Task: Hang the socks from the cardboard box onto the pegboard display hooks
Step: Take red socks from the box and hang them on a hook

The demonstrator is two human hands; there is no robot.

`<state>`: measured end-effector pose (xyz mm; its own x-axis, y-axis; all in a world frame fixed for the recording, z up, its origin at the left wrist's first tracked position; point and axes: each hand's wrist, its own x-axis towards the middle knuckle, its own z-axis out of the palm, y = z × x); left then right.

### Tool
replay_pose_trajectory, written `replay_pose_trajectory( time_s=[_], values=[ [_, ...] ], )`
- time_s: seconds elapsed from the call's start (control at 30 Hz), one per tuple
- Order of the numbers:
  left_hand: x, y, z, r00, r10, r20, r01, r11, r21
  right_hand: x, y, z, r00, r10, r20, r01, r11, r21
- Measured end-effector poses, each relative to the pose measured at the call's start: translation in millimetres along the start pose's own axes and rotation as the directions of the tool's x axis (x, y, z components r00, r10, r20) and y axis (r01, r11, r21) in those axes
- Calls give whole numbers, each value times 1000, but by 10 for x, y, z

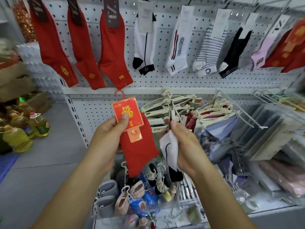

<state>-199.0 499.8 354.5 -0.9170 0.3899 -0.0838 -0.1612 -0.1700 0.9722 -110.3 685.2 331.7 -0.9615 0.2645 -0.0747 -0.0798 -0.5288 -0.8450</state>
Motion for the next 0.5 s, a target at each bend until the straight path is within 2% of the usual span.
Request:
replay_pose_trajectory(
  time_s=[0.07, 0.13, 0.23, 0.5],
  values=[
    [6, 28, 148, 1000, 1, 24, -1, 1000, -5, 39, -62, 90, 995, -96, -27, 86, 961, -264],
    [33, 111, 247, 1000, 14, 18, -13, 999, -34, 78, -172, 191, 982, -187, 11, 175, 897, -405],
    [124, 300, 284, 998, 62, -15, -63, 997, -40, 173, -436, 275, 963, -264, 49, 262, 880, -397],
    [460, 993, 262, 965, 252, -76, -254, 967, -16, 846, -1308, 680, 939, -342, 49, 327, 833, -447]
  ],
)
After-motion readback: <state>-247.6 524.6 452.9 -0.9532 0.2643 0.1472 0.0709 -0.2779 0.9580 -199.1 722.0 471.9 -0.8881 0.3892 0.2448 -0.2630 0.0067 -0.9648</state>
